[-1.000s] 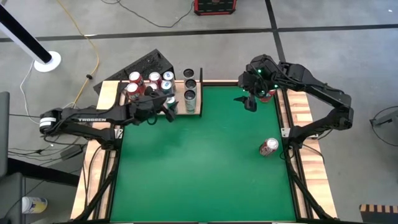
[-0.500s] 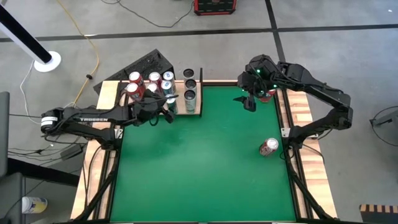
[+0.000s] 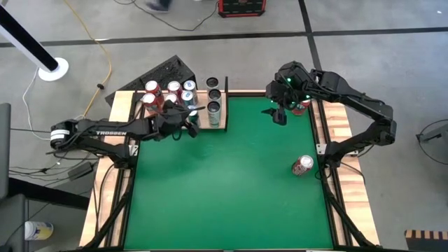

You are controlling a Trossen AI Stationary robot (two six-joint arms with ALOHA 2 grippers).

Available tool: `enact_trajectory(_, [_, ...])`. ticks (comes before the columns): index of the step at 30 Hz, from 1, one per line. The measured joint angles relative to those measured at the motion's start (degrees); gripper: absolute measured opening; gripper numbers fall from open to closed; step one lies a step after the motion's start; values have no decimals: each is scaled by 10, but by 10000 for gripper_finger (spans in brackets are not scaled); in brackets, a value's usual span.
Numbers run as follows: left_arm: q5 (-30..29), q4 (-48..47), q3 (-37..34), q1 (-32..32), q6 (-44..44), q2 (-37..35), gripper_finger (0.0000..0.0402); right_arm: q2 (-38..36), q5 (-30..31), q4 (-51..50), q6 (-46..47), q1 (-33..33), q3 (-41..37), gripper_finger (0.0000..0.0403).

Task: Place canned beverage on shelf
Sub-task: Put the blue soda can on the shelf aligned with the other blue soda cans

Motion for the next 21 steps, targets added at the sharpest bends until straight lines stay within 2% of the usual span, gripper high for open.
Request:
enact_trajectory(5, [15, 3, 0, 10, 18, 0, 226, 0, 0, 0, 3, 0, 0, 328])
enact_trajectory(10, [31, 6, 0, 13, 67, 0, 226, 0, 0, 0, 4, 0, 0, 328])
enact_trajectory(14, [41, 8, 1, 15, 119, 0, 240, 0, 0, 0, 4, 0, 0, 328])
enact_trajectory(16, [63, 12, 1, 22, 139, 0, 240, 0, 0, 0, 4, 0, 0, 328])
enact_trajectory(21, [176, 28, 1, 57, 174, -1, 232, 0, 0, 0, 11, 0, 0, 328])
